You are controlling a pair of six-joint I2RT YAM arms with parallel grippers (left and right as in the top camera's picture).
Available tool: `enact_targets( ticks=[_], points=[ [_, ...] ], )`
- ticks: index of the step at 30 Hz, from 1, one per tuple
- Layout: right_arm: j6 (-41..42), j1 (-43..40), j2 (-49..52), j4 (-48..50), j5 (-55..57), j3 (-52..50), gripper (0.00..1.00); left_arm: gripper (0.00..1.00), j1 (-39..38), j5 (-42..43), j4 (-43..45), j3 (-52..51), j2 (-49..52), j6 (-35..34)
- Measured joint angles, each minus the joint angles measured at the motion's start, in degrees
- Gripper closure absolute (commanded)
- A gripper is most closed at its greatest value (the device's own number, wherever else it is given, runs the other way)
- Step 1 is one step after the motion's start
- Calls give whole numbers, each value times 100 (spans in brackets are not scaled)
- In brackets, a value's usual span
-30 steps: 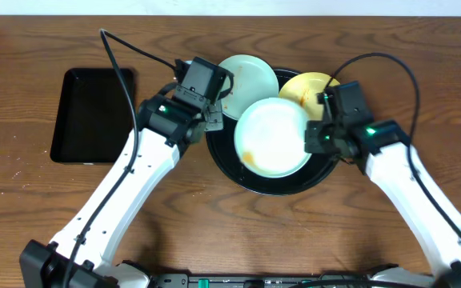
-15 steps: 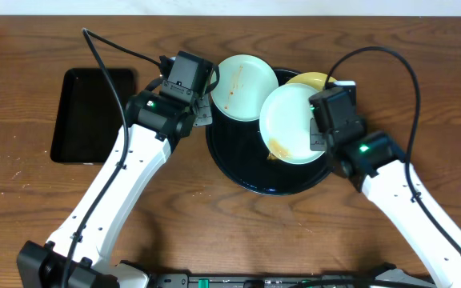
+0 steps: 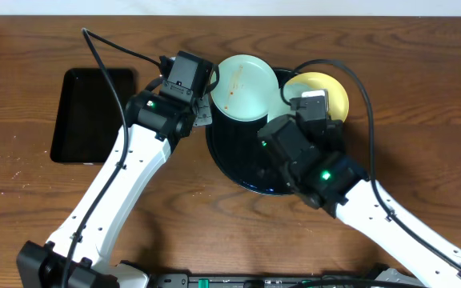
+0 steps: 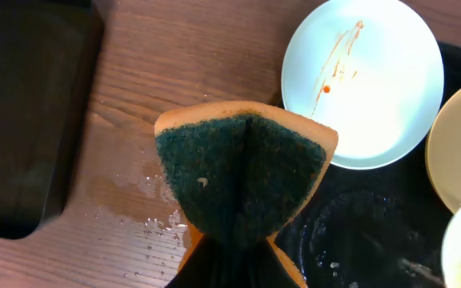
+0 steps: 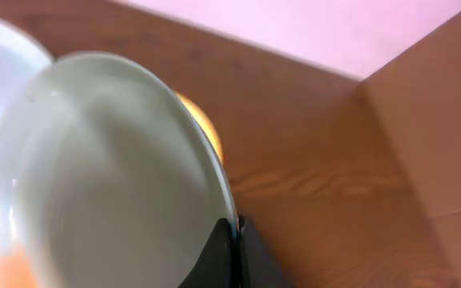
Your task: Clean dirty plates on tray and stack at the side
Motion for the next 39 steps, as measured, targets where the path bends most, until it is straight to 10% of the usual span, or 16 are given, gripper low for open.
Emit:
enact_targets(
  ticks=[18,33,39],
  points=[
    [4,214,120,-109,315,0,99,92,0,0,0,0,0,0],
    [494,-501,120,-341,-2096,0,98,93,0,0,-2,0,0,0],
    [391,-1650,120,-361,-3965,0,44,93,0,2,-2,0,0,-2]
  ],
)
